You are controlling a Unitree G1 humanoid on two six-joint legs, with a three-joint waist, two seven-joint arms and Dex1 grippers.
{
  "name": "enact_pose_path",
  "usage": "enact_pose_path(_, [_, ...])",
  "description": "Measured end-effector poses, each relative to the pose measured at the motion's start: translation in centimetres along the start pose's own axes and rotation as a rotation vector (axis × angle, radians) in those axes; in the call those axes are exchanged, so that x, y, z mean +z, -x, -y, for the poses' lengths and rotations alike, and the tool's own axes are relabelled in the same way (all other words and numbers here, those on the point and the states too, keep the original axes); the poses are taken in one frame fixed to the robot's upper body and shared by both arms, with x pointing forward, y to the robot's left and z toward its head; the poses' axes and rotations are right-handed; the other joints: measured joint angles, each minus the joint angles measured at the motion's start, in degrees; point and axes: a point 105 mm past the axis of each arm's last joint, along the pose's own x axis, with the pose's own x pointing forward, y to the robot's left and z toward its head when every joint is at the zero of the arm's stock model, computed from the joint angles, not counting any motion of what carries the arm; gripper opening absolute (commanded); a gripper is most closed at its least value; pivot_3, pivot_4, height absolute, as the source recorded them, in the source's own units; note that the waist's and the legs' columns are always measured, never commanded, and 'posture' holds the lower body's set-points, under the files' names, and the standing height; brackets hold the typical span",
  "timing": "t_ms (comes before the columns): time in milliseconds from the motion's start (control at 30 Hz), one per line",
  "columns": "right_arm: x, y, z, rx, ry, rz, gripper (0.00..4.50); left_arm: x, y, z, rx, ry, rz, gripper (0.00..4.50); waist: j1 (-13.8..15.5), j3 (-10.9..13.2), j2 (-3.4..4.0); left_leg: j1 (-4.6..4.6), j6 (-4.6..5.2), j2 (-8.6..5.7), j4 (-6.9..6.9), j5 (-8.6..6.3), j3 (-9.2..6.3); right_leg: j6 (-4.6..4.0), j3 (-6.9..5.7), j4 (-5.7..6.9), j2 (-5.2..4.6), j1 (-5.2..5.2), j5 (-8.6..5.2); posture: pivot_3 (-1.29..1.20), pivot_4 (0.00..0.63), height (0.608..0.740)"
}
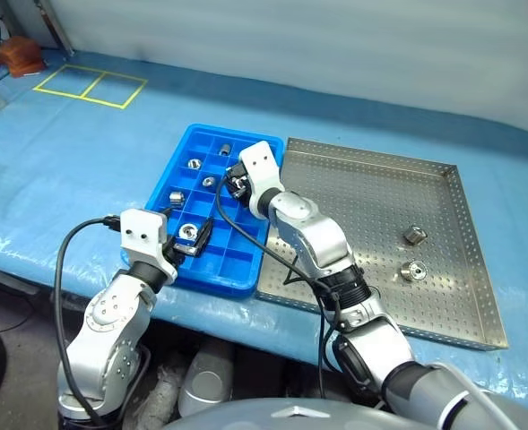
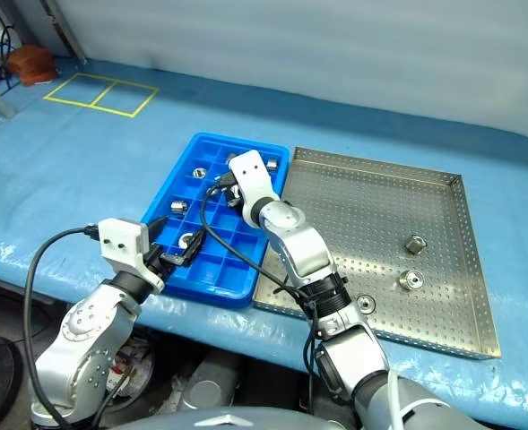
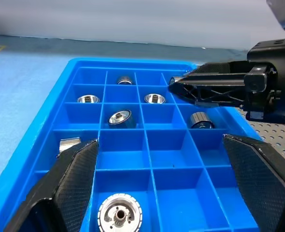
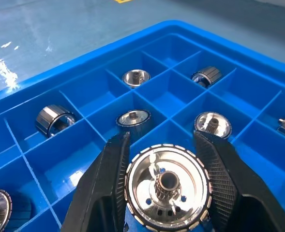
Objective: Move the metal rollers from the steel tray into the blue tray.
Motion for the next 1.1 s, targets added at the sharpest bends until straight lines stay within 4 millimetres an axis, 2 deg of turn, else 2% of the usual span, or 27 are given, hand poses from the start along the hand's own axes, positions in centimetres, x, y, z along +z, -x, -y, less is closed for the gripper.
enact_pose_path(100, [-0.8, 0.0, -0.2, 0.019, -0.007, -0.02, 1.72, -0.1, 0.1, 0.3, -0.014, 0.005, -0.004, 4.5, 0.9, 0.0, -0.01, -0.33, -0.03, 0.0, 0.02, 0.02, 0.02, 0.05, 0.01, 0.04, 0.01, -0.36, 0.04, 0.52, 0.15, 0.74])
enact_pose_path(233, [-2.3, 0.1, -1.7, 0.084, -0.011, -0.056, 1.72, -0.1, 0.3, 0.5, -0.024, 0.006, -0.005, 4.5, 2.5, 0.0, -0.01, -0.53, -0.04, 0.01, 0.02, 0.03, -0.02, 0.34, -0.03, 0.04, 0.03, -0.55, 0.2, 0.52, 0.15, 0.74])
enact_pose_path(367, [-2.5, 0.0, -2.8, 0.112, -0.013, -0.058, 1.72, -0.2, 0.3, 0.7, -0.038, -0.001, -0.018, 4.5, 3.6, 0.0, 0.0, -0.55, -0.07, 0.02, 0.07, 0.04, -0.04, 0.31, -0.08, 0.04, 0.02, -0.55, 0.18, 0.52, 0.15, 0.74])
enact_pose_path(500, [-2.6, -0.2, -2.3, 0.077, -0.035, -0.057, 1.72, -0.5, 0.3, 1.0, -0.053, 0.003, -0.035, 4.5, 4.7, 0.0, 0.0, -0.55, -0.11, 0.02, 0.11, 0.04, -0.02, 0.07, -0.09, 0.03, 0.01, -0.53, 0.03, 0.51, 0.15, 0.74])
enact_pose_path(667, [-2.7, 0.0, -0.7, 0.015, -0.065, -0.053, 1.72, -0.4, 0.2, 1.2, -0.07, -0.004, -0.033, 4.5, 5.6, 0.0, 0.0, -0.54, -0.13, 0.02, 0.11, 0.04, -0.03, 0.06, -0.11, 0.04, 0.01, -0.53, 0.03, 0.5, 0.15, 0.74])
enact_pose_path(900, [-2.7, 0.4, 0.7, -0.017, -0.072, -0.058, 1.72, -0.1, -0.1, 1.8, -0.105, -0.014, -0.025, 4.5, 5.6, 0.0, 0.0, -0.57, -0.14, 0.02, 0.1, 0.04, -0.03, 0.07, -0.11, 0.03, 0.02, -0.54, 0.04, 0.47, 0.15, 0.74])
enact_pose_path(933, [-2.8, 0.5, 0.8, -0.014, -0.076, -0.062, 2.28, -0.1, -0.1, 1.8, -0.11, -0.015, -0.024, 4.5, 5.6, 0.0, 0.0, -0.57, -0.14, 0.02, 0.1, 0.04, -0.03, 0.07, -0.11, 0.03, 0.02, -0.54, 0.04, 0.46, 0.15, 0.74])
enact_pose_path(967, [-2.9, 0.6, 0.8, -0.011, -0.078, -0.065, 2.44, 0.0, -0.1, 1.9, -0.116, -0.016, -0.021, 4.5, 5.6, 0.0, 0.0, -0.57, -0.14, 0.02, 0.1, 0.04, -0.03, 0.07, -0.11, 0.03, 0.02, -0.54, 0.04, 0.45, 0.15, 0.74])
enact_pose_path(1100, [-3.0, 0.9, 0.2, 0.017, -0.084, -0.068, 3.75, 0.3, -0.3, 2.1, -0.13, -0.023, -0.011, 4.5, 5.3, -0.1, 0.02, -0.56, -0.14, 0.02, 0.11, 0.04, -0.03, 0.07, -0.11, 0.05, 0.02, -0.54, 0.04, 0.44, 0.15, 0.74])
